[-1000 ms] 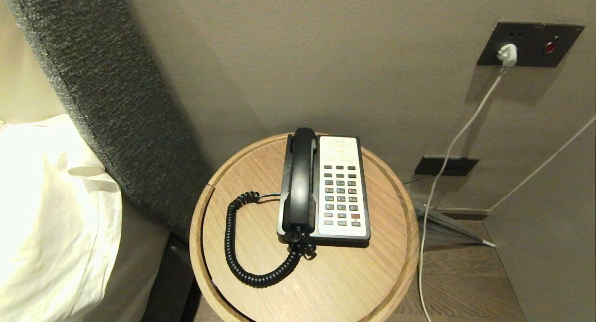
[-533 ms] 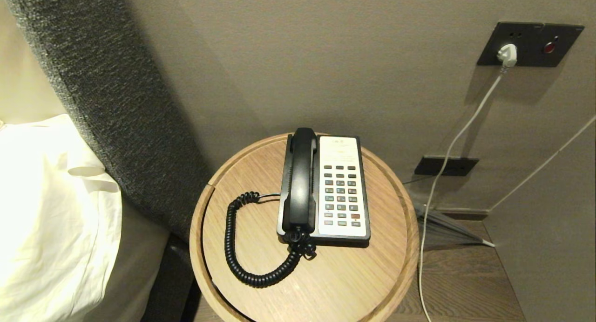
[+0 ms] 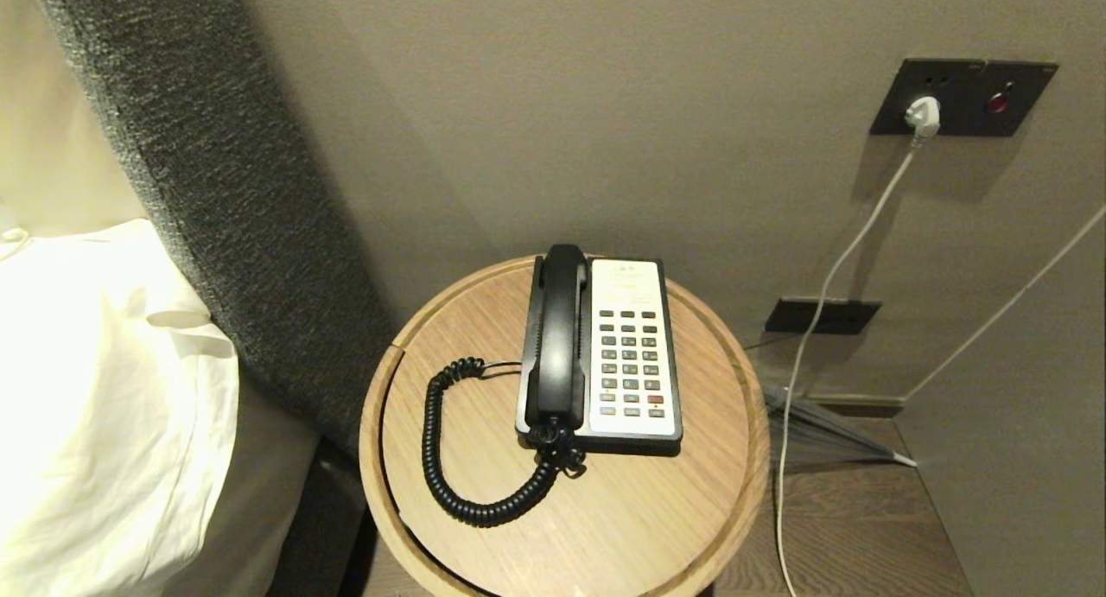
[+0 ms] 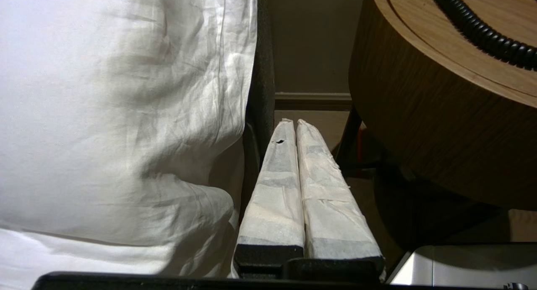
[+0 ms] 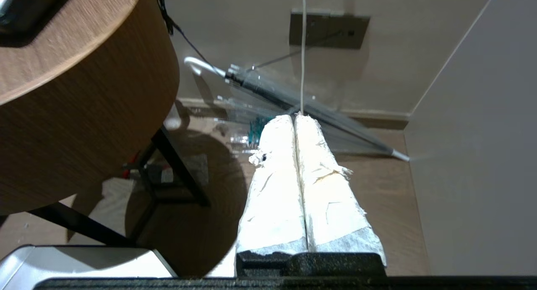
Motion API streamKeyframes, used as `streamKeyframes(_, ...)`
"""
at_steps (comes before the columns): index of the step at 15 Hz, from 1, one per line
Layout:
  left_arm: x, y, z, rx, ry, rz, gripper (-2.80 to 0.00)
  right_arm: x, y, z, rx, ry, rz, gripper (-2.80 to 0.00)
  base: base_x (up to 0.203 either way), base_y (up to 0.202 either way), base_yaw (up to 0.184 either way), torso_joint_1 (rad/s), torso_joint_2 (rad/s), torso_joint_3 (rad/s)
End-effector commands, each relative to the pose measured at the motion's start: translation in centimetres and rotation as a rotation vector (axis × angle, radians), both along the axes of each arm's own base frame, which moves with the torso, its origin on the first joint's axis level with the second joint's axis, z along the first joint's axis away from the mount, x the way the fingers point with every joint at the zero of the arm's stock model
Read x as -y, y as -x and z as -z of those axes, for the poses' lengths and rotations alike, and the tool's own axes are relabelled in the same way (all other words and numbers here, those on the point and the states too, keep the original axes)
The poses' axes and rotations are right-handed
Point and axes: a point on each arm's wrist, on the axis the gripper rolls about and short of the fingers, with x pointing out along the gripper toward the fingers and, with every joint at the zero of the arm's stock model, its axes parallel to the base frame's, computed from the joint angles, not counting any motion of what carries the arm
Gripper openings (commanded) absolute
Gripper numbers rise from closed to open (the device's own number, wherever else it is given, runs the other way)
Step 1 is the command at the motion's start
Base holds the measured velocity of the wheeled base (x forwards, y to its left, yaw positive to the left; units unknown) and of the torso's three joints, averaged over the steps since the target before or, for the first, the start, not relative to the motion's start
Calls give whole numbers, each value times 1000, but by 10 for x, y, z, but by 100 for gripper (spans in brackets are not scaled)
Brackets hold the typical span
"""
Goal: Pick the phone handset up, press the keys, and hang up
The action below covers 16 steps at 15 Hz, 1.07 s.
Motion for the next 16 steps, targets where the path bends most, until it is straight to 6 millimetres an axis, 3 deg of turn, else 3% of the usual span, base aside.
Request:
streamKeyframes(1,0,0,0,0,1,0,-280,0,1,0,10,0,-1,-280,0,0,0,1,2,198)
streamKeyframes(16,0,0,0,0,18,-1,-280,0,1,0,10,0,-1,-280,0,0,0,3,2,202)
